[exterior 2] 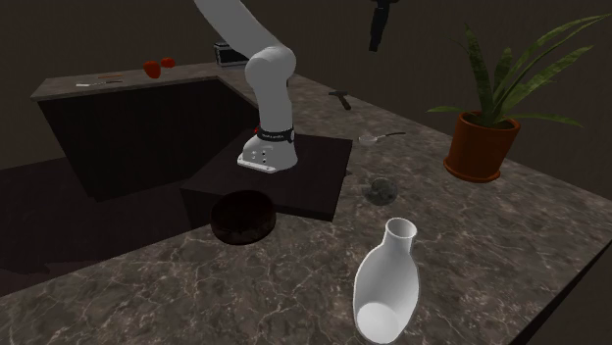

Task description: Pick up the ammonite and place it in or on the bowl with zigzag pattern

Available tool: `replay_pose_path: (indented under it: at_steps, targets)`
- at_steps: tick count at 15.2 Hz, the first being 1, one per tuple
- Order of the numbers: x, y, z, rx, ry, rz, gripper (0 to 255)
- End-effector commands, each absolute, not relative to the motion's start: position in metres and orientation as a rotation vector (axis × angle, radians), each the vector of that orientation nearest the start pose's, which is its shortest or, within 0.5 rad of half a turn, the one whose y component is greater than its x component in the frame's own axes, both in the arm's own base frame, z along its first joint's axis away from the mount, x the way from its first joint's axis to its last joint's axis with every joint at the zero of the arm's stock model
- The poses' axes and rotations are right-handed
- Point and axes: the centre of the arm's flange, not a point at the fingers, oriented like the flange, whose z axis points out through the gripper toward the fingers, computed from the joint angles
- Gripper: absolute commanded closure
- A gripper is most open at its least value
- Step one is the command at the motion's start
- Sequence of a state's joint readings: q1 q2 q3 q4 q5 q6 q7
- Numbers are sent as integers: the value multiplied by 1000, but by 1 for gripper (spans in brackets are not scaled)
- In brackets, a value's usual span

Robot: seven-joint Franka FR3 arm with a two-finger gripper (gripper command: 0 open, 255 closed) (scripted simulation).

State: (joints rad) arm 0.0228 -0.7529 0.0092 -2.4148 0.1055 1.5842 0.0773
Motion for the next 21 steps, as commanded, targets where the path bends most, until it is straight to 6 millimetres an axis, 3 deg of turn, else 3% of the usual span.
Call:
replay_pose_path:
  at_steps: [1, 21]
  targets:
    - [313, 22, 554, -3043, 82, 126, 0]
    - [343, -108, 329, -3037, 121, -32, 0]
